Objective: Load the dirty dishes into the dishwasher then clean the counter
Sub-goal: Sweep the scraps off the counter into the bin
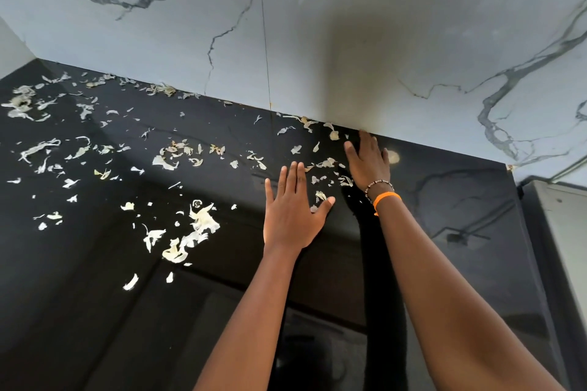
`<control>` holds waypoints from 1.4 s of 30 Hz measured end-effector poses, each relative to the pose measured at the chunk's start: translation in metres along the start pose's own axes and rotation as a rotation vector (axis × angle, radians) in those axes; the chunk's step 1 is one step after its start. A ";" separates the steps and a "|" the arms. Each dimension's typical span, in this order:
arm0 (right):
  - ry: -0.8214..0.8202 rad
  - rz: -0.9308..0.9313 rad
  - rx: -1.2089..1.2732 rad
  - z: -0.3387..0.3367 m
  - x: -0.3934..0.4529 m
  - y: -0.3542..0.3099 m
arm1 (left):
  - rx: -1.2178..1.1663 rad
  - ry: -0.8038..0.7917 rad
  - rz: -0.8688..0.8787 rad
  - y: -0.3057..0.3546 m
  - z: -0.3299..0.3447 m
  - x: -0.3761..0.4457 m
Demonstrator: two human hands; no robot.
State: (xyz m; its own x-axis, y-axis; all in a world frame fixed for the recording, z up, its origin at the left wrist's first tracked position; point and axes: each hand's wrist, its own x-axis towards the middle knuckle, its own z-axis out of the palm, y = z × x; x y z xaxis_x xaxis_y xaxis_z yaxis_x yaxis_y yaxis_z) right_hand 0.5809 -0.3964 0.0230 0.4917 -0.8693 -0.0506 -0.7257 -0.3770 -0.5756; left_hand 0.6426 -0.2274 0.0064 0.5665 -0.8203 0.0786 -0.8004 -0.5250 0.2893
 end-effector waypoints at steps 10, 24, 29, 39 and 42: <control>0.065 -0.095 0.444 -0.017 -0.042 -0.014 | -0.395 0.214 -0.030 0.000 -0.010 -0.003; -0.373 -0.447 -0.043 0.085 -0.134 -0.113 | -0.594 0.513 -0.236 -0.076 -0.053 -0.090; -0.167 -0.410 0.182 0.083 -0.153 -0.122 | -0.467 0.561 -0.339 -0.128 -0.077 -0.117; -0.356 -0.623 -0.016 0.116 -0.206 -0.171 | -0.338 0.291 -0.620 -0.202 -0.089 -0.163; -0.415 -1.062 -0.237 0.124 -0.245 -0.173 | -0.251 0.313 -0.622 -0.227 -0.092 -0.174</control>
State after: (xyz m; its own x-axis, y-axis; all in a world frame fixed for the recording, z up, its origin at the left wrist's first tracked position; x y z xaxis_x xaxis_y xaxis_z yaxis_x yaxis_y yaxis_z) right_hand 0.6456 -0.0784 0.0337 0.9943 0.0742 0.0769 0.0953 -0.9411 -0.3243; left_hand 0.7439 0.0549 0.0152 0.9602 -0.2655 0.0865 -0.2656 -0.7733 0.5758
